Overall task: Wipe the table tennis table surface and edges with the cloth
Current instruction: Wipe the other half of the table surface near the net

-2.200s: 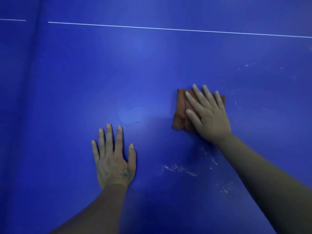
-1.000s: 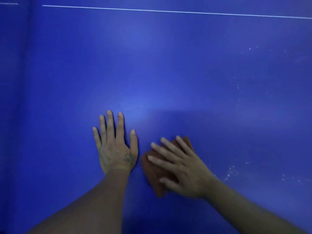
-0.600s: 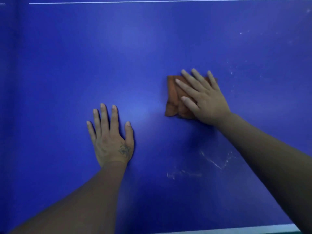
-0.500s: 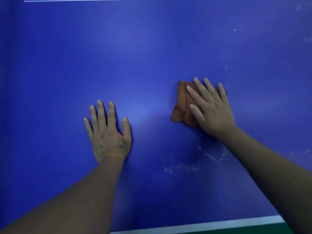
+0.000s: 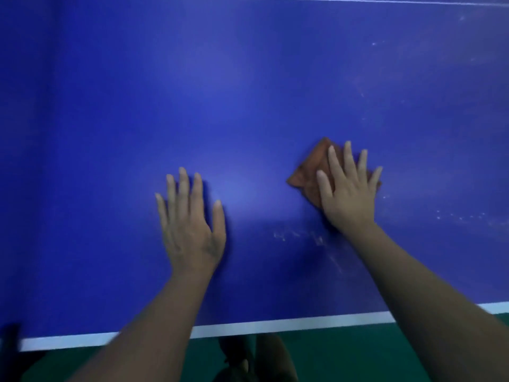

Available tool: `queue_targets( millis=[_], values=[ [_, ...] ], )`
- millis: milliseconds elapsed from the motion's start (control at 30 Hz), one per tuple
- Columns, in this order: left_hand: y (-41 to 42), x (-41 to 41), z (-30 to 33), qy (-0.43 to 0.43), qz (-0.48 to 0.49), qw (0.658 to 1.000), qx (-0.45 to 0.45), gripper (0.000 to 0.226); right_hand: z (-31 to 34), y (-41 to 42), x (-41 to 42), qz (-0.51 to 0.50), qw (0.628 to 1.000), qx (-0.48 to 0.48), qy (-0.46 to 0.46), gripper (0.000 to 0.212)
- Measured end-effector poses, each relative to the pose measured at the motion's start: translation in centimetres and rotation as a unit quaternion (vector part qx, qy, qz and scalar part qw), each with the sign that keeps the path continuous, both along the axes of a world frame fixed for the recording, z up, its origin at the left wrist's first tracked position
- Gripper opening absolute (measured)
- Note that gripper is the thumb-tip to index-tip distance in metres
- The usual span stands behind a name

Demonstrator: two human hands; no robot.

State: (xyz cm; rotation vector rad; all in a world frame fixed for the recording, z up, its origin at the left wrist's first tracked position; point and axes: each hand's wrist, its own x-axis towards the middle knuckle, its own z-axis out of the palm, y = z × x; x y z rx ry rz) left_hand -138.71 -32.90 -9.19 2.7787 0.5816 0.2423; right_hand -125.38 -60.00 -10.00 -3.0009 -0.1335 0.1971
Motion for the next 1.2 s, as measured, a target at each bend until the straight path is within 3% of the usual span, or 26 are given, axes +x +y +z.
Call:
queue_targets(
  millis=[133, 233, 533, 633, 733, 867, 1000, 1200],
  values=[
    [-1.1, -5.3, -1.8, 0.079, -0.040, 0.995, 0.051, 0.068, -0.3, 3.8, 4.5, 0.056, 0.998, 0.021, -0.017, 0.063],
    [-0.8, -5.4, -2.8, 0.085, -0.042, 0.993, 0.064, 0.067, -1.0, 6.4, 4.2, 0.155, 0.987, 0.012, -0.034, 0.070],
    [-1.0, -5.4, -2.0, 0.085, -0.035, 0.995, 0.046, 0.066, -0.9, 2.2, -8.1, 0.407, 0.912, 0.050, -0.012, 0.067],
    [-1.2, -5.4, -1.8, 0.080, -0.036, 0.995, 0.040, 0.066, -0.5, 0.7, -11.9, 0.450, 0.891, 0.052, 0.010, 0.065],
    [-1.2, -5.4, -1.8, 0.079, -0.036, 0.995, 0.045, 0.066, 0.2, 2.6, -10.5, 0.471, 0.881, 0.033, 0.017, 0.063],
    [-1.2, -5.6, -1.9, 0.075, -0.035, 0.996, 0.042, 0.066, 0.8, 6.7, -3.2, 0.451, 0.892, 0.011, 0.019, 0.060],
    [-1.3, -5.5, -2.0, 0.069, -0.030, 0.996, 0.043, 0.066, 0.3, 4.3, 2.8, 0.371, 0.928, 0.027, 0.017, 0.063],
    [-1.3, -5.6, -2.0, 0.063, -0.027, 0.997, 0.048, 0.065, -1.3, -3.2, -2.3, 0.202, 0.978, 0.033, -0.050, 0.060]
  ],
)
